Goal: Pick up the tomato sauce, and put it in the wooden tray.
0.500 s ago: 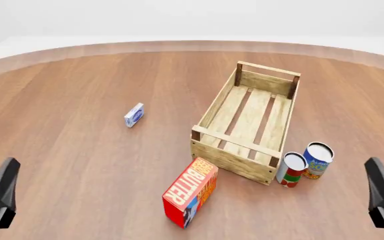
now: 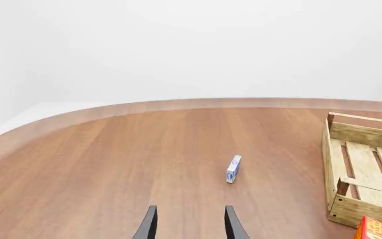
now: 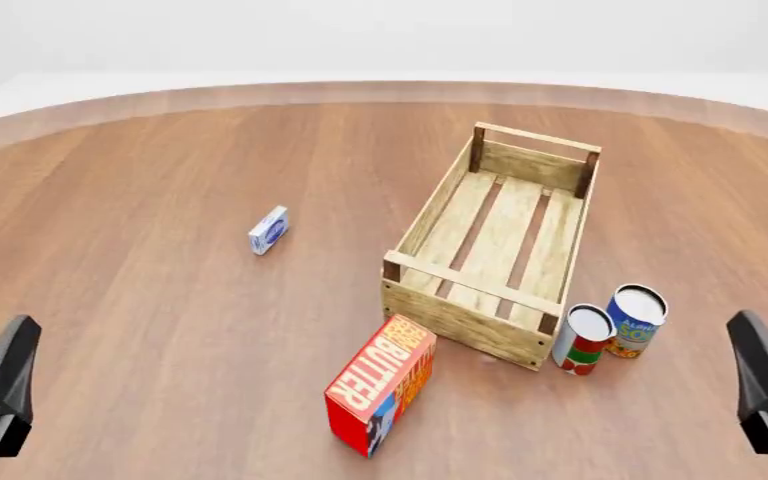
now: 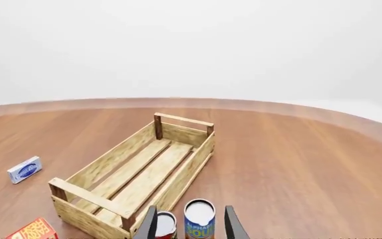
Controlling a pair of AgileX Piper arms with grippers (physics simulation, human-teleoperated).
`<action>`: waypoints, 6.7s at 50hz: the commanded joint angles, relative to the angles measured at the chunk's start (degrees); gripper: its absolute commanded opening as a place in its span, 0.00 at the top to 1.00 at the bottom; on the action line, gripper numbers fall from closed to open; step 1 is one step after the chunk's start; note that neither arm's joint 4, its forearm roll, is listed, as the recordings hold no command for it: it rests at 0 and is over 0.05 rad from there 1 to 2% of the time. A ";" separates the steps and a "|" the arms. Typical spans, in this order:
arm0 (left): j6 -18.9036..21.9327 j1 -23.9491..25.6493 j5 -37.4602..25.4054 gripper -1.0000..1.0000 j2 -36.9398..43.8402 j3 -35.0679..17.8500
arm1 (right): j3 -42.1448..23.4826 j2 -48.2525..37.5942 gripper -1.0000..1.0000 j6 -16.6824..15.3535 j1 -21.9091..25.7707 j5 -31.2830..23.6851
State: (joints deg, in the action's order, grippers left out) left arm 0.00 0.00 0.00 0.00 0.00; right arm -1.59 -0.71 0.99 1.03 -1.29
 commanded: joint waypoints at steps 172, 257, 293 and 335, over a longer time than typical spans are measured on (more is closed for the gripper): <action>0.00 0.00 0.00 0.00 0.00 0.00 | -1.81 -63.30 0.00 -1.41 8.81 36.49; 0.00 0.00 0.00 0.00 0.00 0.00 | -2.02 -84.66 0.00 -0.49 8.98 53.36; 0.00 0.00 0.00 0.00 0.00 0.00 | -3.08 -91.93 0.00 0.09 9.63 58.03; 0.00 0.00 0.00 0.00 0.00 0.00 | -3.28 -94.25 1.00 0.17 9.83 58.93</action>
State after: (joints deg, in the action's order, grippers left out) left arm 0.00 0.00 0.00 0.00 0.00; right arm -5.01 -93.48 0.44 10.97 57.55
